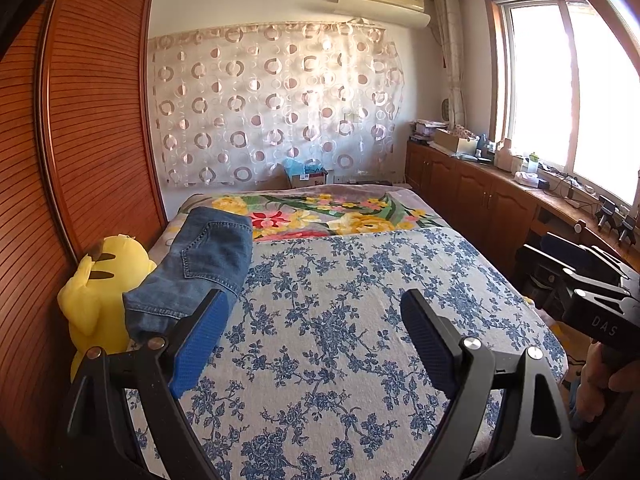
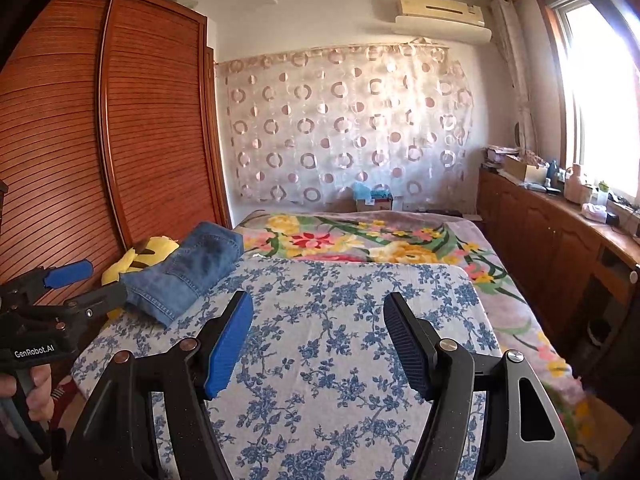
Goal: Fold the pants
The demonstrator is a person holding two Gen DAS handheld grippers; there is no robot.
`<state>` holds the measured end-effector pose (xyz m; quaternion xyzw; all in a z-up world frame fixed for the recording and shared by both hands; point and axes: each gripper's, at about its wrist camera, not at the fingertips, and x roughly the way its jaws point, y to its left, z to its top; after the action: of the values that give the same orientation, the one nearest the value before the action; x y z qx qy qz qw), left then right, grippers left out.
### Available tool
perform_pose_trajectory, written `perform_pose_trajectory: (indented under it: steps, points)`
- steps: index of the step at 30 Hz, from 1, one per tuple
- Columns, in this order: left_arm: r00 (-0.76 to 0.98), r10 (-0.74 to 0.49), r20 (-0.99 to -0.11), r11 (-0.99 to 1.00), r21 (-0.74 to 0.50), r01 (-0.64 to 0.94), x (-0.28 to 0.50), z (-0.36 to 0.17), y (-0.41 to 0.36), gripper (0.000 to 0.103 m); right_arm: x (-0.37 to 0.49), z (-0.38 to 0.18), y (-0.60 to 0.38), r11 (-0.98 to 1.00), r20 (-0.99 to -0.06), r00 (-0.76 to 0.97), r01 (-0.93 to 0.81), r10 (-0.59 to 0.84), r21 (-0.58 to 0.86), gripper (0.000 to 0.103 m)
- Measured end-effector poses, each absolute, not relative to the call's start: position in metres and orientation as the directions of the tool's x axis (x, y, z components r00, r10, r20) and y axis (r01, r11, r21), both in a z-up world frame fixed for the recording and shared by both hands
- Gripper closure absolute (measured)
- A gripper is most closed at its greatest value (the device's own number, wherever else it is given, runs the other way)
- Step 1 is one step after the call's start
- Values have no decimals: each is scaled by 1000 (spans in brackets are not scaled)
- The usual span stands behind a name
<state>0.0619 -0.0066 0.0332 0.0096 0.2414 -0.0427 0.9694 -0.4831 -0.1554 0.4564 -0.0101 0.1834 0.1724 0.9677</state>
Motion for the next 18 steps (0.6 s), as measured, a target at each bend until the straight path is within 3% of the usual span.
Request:
perform_pose_trajectory:
  steps: [18]
  points:
    - [881, -78, -466, 996, -1, 88, 61, 34, -8, 15, -481, 456, -156, 938, -357, 871, -345, 337, 43, 33]
